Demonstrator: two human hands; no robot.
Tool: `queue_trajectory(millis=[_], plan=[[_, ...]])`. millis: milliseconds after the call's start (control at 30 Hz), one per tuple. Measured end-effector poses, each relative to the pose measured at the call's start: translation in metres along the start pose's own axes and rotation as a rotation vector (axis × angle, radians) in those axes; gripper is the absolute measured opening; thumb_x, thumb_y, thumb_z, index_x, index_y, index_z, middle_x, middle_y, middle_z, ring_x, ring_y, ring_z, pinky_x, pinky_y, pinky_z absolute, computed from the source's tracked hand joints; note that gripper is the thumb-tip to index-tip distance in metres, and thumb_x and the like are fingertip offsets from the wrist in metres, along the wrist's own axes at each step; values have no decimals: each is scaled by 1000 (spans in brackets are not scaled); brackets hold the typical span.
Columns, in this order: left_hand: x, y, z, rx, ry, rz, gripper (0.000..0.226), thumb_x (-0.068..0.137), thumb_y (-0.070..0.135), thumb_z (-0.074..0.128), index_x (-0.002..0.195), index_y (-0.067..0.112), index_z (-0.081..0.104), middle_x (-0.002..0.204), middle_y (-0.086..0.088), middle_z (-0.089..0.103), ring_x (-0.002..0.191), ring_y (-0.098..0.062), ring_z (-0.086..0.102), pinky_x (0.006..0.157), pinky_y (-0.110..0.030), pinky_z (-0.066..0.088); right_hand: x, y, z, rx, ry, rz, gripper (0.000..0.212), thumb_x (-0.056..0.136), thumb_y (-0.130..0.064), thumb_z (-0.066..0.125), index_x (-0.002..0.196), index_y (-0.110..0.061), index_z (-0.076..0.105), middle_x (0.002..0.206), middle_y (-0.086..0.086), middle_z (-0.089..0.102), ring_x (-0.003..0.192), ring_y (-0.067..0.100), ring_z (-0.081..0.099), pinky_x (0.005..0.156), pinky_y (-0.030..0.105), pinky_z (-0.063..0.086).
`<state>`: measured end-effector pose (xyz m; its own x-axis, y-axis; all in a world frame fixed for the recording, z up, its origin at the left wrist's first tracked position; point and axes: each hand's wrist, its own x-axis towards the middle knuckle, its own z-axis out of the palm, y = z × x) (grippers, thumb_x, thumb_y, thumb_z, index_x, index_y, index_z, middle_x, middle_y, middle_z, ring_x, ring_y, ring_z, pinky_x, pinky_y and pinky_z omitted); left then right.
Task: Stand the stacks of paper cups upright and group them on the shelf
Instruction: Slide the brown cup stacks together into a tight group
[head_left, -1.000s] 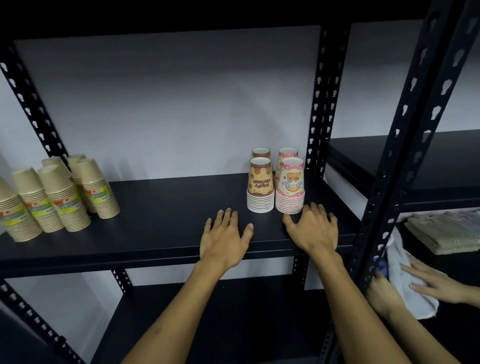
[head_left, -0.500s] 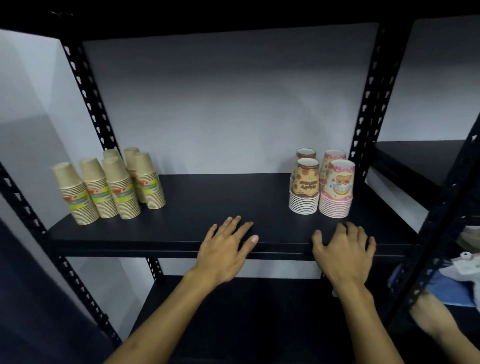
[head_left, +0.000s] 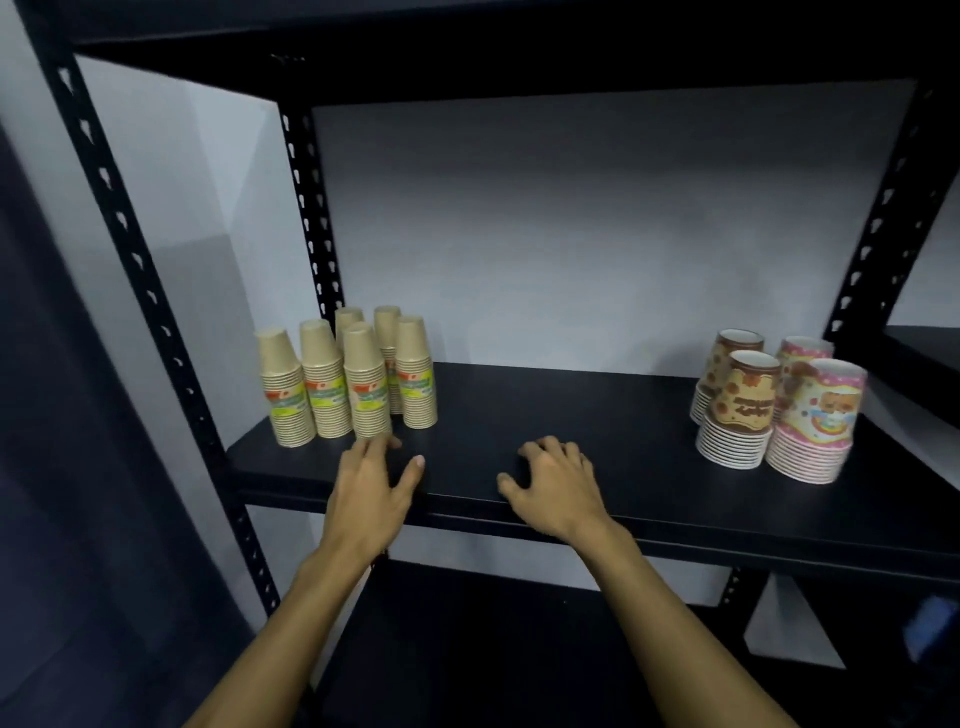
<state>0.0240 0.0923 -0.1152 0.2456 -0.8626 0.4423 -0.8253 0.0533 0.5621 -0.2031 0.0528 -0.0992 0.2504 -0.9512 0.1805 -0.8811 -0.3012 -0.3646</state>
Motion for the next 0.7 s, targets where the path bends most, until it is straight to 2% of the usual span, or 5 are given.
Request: queue_trajectory(millis=[200,267,400,567,700], plan=[[42,-12,-13,-277,199,-146,54,88,35,73,129,10,48,129,-9,58,118,-25,56,99,-43,49,61,-50,16,498,-53,-36,78,84,-46,73,147,-19,36,148,4,45,134,21,43,110,39,39],[55,-11,-9,-315,241,-172,54,87,36,74,127,12,47,127,-8,59,117,-26,57,99,-48,50,80,-61,21,662,-52,-18,83,82,-42,77,149,-18,34,148,4,45,133,19,46,107,36,43],[66,-13,3,-304,298,-223,50,87,34,75,124,14,47,123,-8,60,113,-25,58,94,-48,52,110,-73,36,819,-8,-38,90,79,-41,80,151,-20,31,148,3,46,131,19,49,107,40,44],[64,-21,17,-253,318,-266,45,90,30,72,126,13,50,123,-5,60,111,-22,59,93,-45,53,132,-73,54,846,22,-119,73,83,-31,78,146,-22,43,139,-1,57,127,14,52,109,40,43],[64,-21,21,-213,272,-244,53,91,33,71,135,13,51,130,-4,57,117,-22,57,97,-45,51,133,-71,57,861,59,-141,55,85,-21,77,135,-18,56,118,-4,67,109,12,63,100,41,52]])
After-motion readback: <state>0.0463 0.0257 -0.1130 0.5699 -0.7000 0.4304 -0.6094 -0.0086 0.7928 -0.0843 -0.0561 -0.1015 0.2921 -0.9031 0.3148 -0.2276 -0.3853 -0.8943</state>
